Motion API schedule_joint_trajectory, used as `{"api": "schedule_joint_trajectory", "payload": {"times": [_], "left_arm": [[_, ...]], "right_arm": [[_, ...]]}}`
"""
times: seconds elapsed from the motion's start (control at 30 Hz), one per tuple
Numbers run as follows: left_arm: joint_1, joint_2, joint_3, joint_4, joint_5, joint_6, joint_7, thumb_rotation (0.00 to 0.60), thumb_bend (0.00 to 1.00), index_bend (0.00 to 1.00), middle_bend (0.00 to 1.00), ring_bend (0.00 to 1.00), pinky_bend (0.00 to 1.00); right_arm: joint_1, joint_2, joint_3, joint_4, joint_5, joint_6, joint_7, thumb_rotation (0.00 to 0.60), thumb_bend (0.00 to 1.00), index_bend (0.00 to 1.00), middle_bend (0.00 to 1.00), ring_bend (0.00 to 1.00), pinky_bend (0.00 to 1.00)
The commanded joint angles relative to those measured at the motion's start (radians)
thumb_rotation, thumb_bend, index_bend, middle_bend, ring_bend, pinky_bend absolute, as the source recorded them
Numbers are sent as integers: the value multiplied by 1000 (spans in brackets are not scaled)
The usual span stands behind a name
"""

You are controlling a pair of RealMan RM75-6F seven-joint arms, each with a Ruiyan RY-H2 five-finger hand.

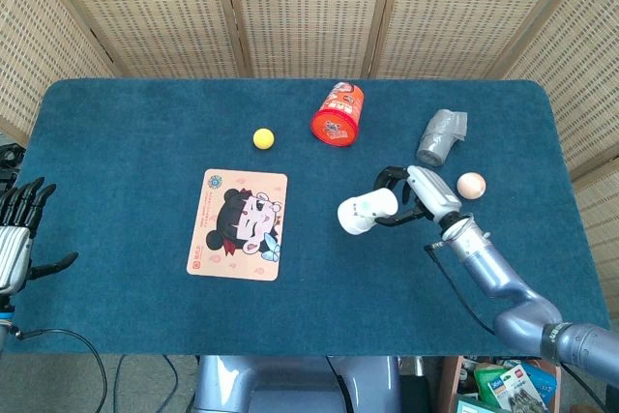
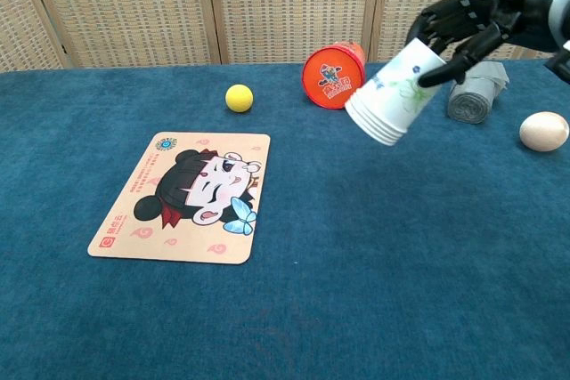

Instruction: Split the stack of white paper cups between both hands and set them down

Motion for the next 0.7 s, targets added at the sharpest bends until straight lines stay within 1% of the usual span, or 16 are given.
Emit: {"api": "schedule_joint_trajectory", "payload": {"times": [0.03,0.1,0.13,0.17,0.2,0.23,0.33,0.43,0.47,0.57,0.7], "left_arm": [[-98,-64,-47,182,114,62,-148,600,63,0,0,0,0],[-141,-81,-59,240,148,78,-197,600,63,25,0,0,0],[-163,-87,-63,266,167,85,-218,600,63,53,0,0,0],[-192,-95,-71,297,186,94,-236,600,63,74,0,0,0],[-213,-101,-77,316,198,100,-245,600,63,100,0,0,0],[-256,-110,-88,336,223,105,-256,600,63,119,0,0,0],[-319,-131,-94,378,245,93,-268,600,63,151,0,0,0],[-372,-146,-89,395,266,73,-269,600,63,167,0,0,0],[-393,-152,-86,399,275,66,-261,600,62,169,0,0,0],[-439,-164,-72,398,295,41,-246,600,62,174,0,0,0],[-472,-176,-54,409,303,19,-224,600,63,175,0,0,0]], "right_arm": [[60,21,75,-108,140,-78,62,600,399,531,579,451,632],[81,12,85,-127,201,-86,55,600,403,531,579,451,632],[90,7,85,-134,230,-83,45,600,404,531,579,451,632],[104,-1,81,-138,268,-70,18,600,405,531,579,451,632],[115,-10,75,-141,297,-55,-10,600,405,532,579,451,632],[132,-24,68,-146,347,-39,-40,600,405,532,580,451,632],[165,-38,70,-164,469,-21,-74,600,406,533,580,451,632],[192,-46,80,-170,576,-14,-82,600,405,533,580,451,632],[202,-47,88,-171,623,-21,-76,600,405,533,580,451,632],[225,-49,103,-164,717,-33,-67,600,406,532,580,450,632],[242,-50,101,-152,760,-40,-82,600,405,533,580,451,632]]}}
